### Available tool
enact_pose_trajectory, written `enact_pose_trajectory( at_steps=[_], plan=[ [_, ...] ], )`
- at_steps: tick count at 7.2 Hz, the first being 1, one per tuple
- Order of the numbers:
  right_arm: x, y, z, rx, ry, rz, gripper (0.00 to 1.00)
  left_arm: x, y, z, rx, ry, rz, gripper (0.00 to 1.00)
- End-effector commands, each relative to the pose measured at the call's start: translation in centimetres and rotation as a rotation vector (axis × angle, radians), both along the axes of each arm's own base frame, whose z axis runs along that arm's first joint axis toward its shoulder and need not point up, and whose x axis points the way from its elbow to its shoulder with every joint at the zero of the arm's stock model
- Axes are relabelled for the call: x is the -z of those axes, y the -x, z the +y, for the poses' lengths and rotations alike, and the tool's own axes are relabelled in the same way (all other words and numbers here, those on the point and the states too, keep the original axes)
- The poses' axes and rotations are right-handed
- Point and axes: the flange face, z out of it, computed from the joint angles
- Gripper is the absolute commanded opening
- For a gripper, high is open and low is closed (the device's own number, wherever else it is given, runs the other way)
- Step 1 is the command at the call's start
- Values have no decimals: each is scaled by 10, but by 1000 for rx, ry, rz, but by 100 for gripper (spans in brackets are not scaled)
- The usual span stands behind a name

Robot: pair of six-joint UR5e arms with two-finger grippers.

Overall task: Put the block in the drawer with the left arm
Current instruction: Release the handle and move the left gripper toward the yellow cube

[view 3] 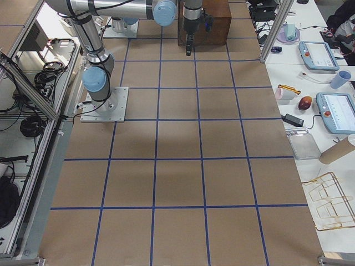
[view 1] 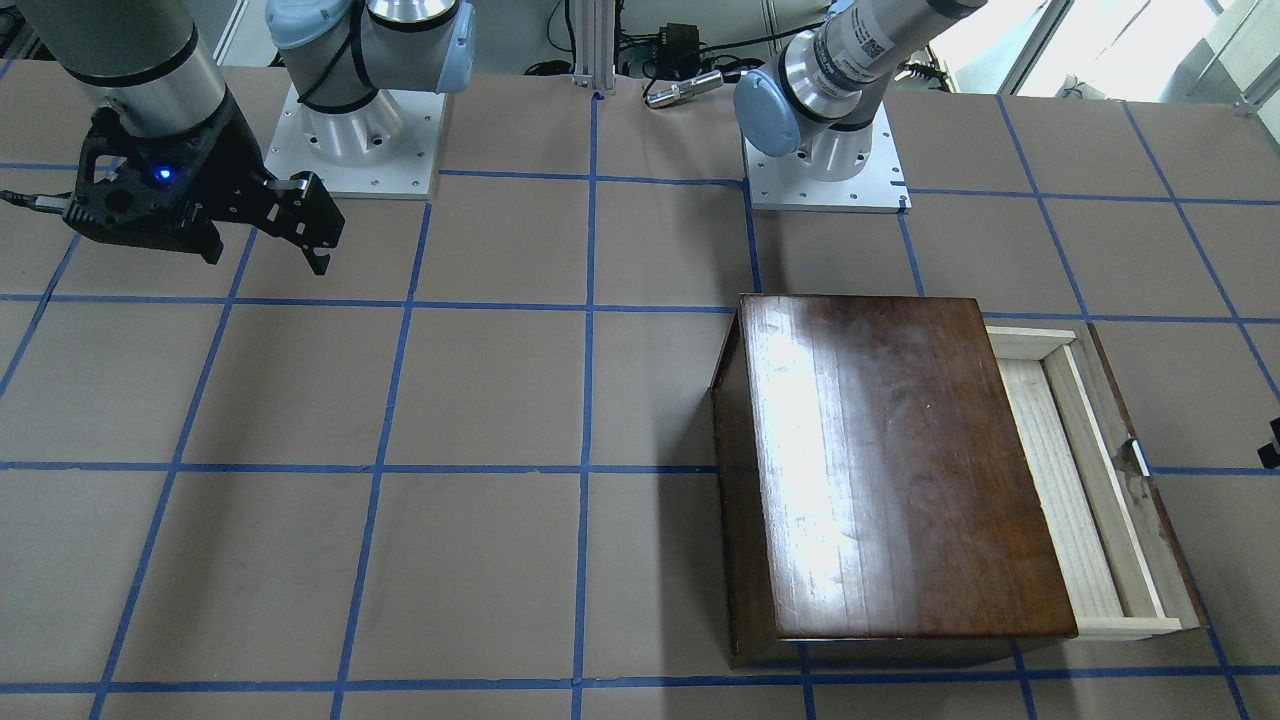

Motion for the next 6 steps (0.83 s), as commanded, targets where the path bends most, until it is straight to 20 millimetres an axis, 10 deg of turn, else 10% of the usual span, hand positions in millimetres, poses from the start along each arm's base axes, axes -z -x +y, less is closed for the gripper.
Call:
enact_pose_trajectory(
  at_steps=[1,6],
  plan=[
    [0,0,0,0,0,0,100,15,-38,1,-38,52,-50,100],
    [0,0,0,0,0,0,100,59,-117,-8,1,66,-76,100]
  ],
)
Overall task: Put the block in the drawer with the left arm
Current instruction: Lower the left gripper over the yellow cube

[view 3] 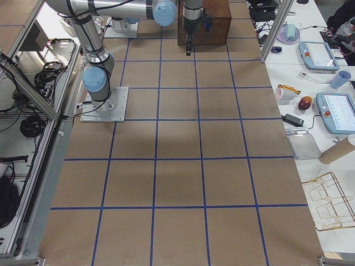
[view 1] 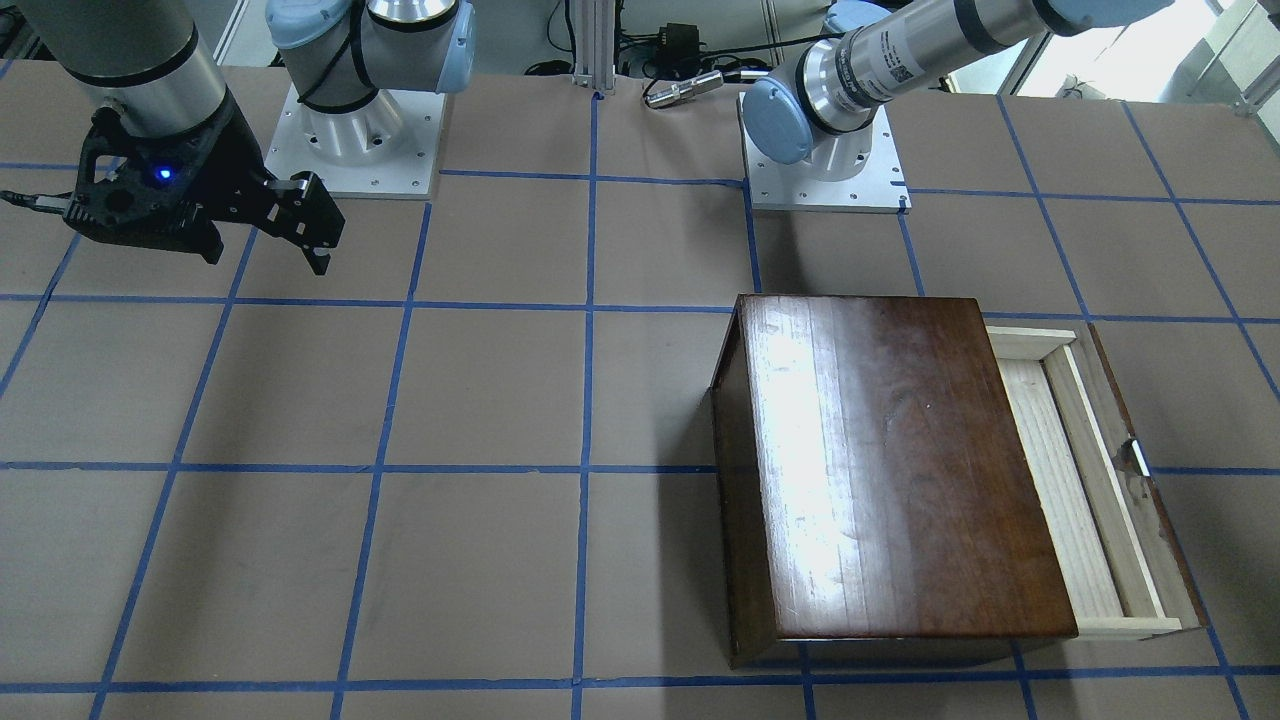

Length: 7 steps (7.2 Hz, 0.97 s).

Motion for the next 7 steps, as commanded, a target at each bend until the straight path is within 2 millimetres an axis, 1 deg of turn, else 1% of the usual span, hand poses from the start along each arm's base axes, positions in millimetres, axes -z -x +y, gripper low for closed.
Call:
enact_pose_trajectory(
  at_steps=[1,2,3,4,5,6,7],
  plan=[
    [0,0,0,0,0,0,100,24,-36,-15,63,5,-19,100],
    [0,0,0,0,0,0,100,32,-48,-25,85,17,-34,100],
    [1,0,0,0,-1,0,100,44,-61,-38,132,49,-80,100],
    [0,0,0,0,0,0,100,57,-70,-46,135,54,-85,100],
    [0,0,0,0,0,0,100,68,-76,-52,136,59,-85,100],
    [0,0,0,0,0,0,100,86,-78,-57,145,73,-59,100],
    [0,0,0,0,0,0,100,97,-80,-60,156,82,-70,100]
  ],
)
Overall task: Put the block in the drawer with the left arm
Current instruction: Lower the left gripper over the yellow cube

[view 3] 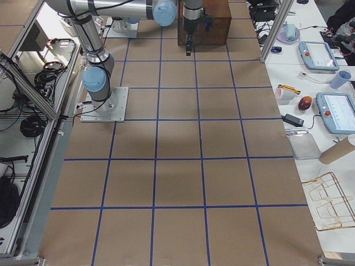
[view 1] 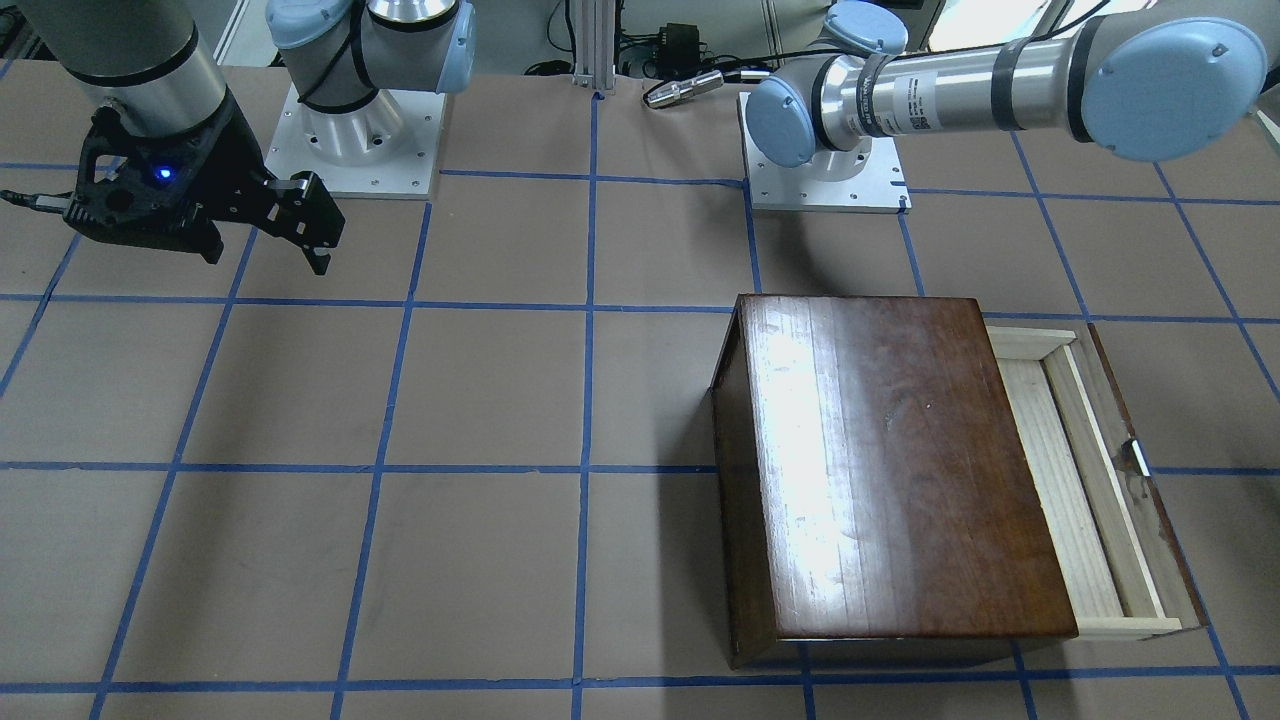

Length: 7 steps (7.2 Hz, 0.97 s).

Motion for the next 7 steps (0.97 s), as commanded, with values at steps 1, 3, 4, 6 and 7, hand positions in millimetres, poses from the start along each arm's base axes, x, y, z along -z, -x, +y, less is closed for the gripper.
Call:
enact_pose_trajectory(
  at_steps=[1,3,4,6,7],
  plan=[
    [0,0,0,0,0,0,100,22,-4,-6,23,12,-3,100],
    [0,0,0,0,0,0,100,33,-6,-7,33,6,-4,100],
    [0,0,0,0,0,0,100,38,-7,-7,34,2,-1,100],
    [0,0,0,0,0,0,100,46,-9,-9,34,13,-14,100],
    [0,0,0,0,0,0,100,52,-9,-9,33,7,-13,97]
  ],
)
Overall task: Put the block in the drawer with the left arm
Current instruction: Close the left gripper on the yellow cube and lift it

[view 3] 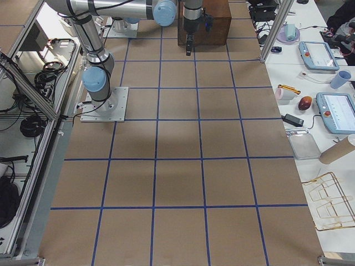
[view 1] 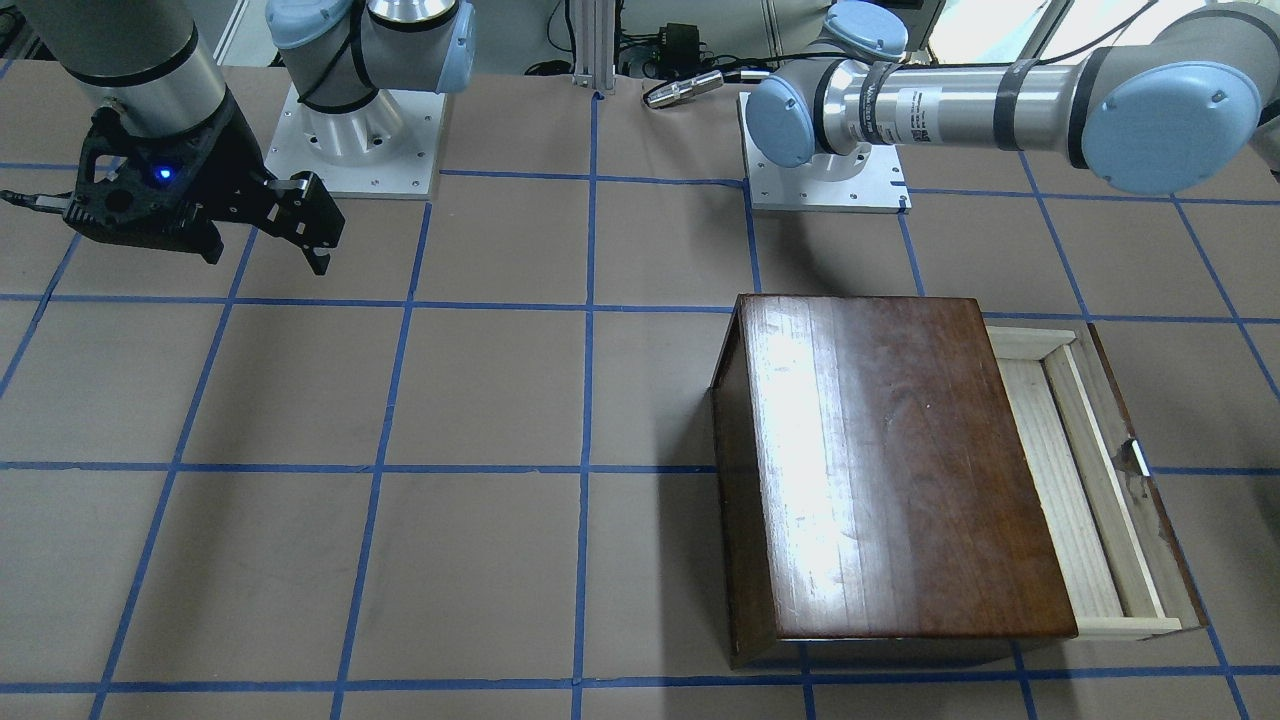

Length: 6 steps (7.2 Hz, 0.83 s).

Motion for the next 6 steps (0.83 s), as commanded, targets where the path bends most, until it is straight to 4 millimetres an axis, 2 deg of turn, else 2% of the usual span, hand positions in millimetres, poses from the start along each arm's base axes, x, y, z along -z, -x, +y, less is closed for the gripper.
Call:
enact_pose_trajectory(
  at_steps=[1,2,3,5,6],
  plan=[
    [0,0,0,0,0,0,100,9,-1,0,0,-6,-6,63],
    [0,0,0,0,0,0,100,8,-1,0,1,-5,-7,15],
    [0,0,0,0,0,0,100,6,-1,0,3,-2,-4,0],
    [0,1,0,2,0,0,100,-13,0,1,2,9,-21,0],
    [0,0,0,0,0,0,100,-35,4,3,3,7,-21,0]
  ],
)
